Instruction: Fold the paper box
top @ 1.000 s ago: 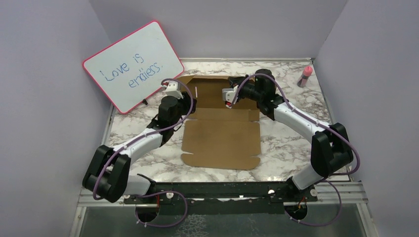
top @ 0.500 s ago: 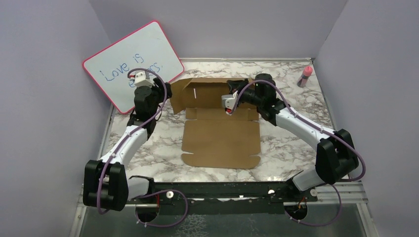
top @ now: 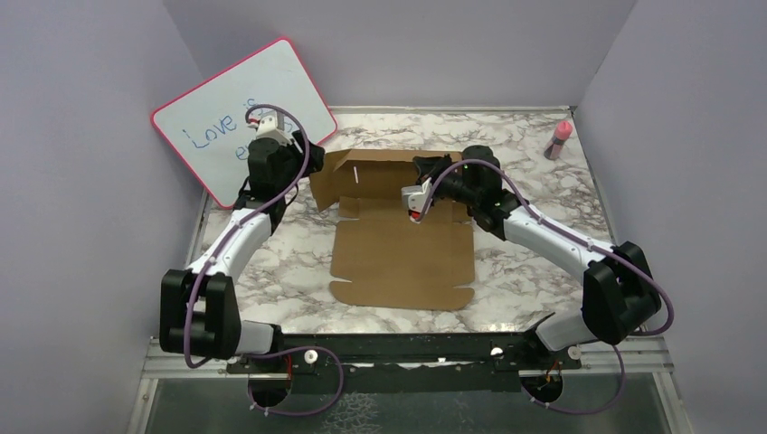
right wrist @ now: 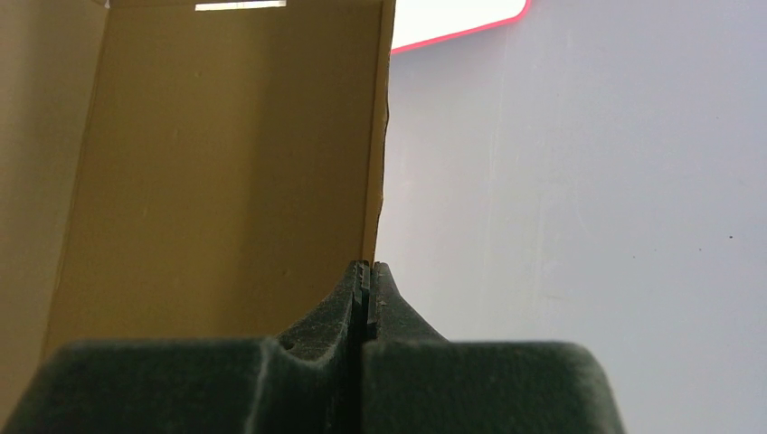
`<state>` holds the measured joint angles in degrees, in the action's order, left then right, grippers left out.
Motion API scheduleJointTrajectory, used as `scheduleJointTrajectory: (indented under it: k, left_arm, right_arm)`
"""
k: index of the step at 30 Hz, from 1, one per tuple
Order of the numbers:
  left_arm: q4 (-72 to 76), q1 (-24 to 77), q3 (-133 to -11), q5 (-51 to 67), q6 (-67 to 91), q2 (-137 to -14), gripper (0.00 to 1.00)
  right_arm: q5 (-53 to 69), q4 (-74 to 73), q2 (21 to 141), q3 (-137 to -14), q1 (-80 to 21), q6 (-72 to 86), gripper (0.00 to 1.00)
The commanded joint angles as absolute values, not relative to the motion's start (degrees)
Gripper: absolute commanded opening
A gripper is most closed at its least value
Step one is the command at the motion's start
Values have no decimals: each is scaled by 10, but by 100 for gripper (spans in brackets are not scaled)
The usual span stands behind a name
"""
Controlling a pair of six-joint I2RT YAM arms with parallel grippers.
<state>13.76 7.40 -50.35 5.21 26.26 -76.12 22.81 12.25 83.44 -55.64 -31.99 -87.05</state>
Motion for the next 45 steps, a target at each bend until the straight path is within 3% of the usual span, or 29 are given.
scheduleJointTrajectory:
  k: [1,8,23,45]
  left_arm:
    - [117,70,-534,104,245,-805,61]
    - [113,69,-550,171,249,-836,56]
    - [77,92,-502,213,274,-785,27]
    - [27,176,-451,129,275,-734,26]
  right_arm:
    - [207,117,817,-547,-329,-876,1]
    - [200,114,819,-541,-330,-874,1]
    - [199,135,846,-536,-331,-866,1]
    - [154,122,828,-489,-368,-867,1]
